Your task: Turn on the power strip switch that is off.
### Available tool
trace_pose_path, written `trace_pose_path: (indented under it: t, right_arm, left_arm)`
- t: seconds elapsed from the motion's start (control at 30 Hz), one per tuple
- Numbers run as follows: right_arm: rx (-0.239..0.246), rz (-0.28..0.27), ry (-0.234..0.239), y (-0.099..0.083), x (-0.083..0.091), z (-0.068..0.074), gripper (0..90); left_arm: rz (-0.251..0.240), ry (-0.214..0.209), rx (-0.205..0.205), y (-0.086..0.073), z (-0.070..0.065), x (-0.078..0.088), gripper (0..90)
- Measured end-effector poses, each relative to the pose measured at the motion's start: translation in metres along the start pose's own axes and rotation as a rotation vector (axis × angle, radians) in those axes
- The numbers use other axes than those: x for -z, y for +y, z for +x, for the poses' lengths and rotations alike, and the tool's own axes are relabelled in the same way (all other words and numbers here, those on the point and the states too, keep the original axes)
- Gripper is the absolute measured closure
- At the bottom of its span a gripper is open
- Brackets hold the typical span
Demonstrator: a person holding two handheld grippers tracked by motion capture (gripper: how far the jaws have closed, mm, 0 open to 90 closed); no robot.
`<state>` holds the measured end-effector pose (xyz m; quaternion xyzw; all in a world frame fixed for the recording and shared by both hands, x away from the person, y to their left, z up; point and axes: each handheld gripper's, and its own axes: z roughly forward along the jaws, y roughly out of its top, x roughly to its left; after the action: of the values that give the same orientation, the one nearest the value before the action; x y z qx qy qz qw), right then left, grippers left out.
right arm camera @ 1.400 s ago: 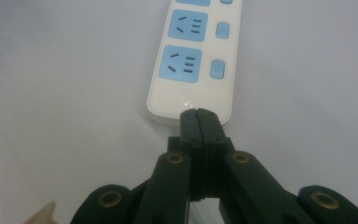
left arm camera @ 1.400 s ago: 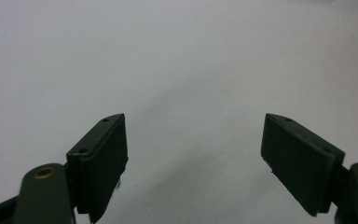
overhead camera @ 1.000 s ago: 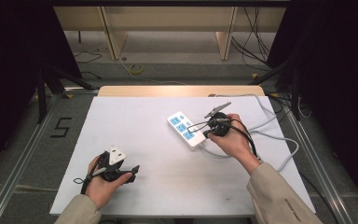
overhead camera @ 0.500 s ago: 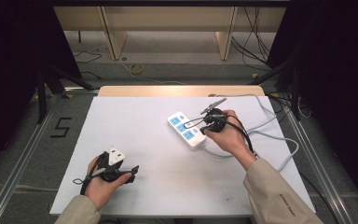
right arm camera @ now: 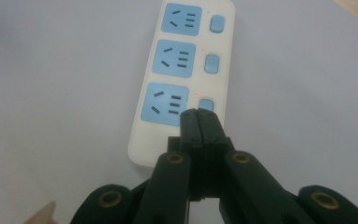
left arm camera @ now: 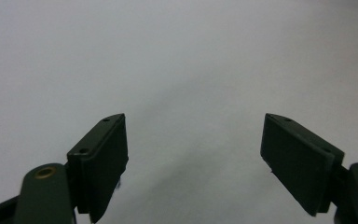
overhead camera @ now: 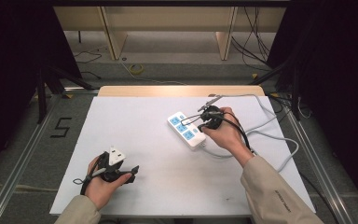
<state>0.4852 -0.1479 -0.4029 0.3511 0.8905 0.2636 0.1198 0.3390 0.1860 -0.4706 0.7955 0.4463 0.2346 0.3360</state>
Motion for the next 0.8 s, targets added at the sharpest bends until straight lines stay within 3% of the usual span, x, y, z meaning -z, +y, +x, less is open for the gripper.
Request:
trace_pose_path:
  t: [0.8]
  right_arm:
    - [0.000, 0.001, -0.005, 0.022, -0.014, -0.003, 90.0]
  left_arm:
    - [0.002, -0.003, -0.003, 0.000, -0.001, 0.000, 22.8]
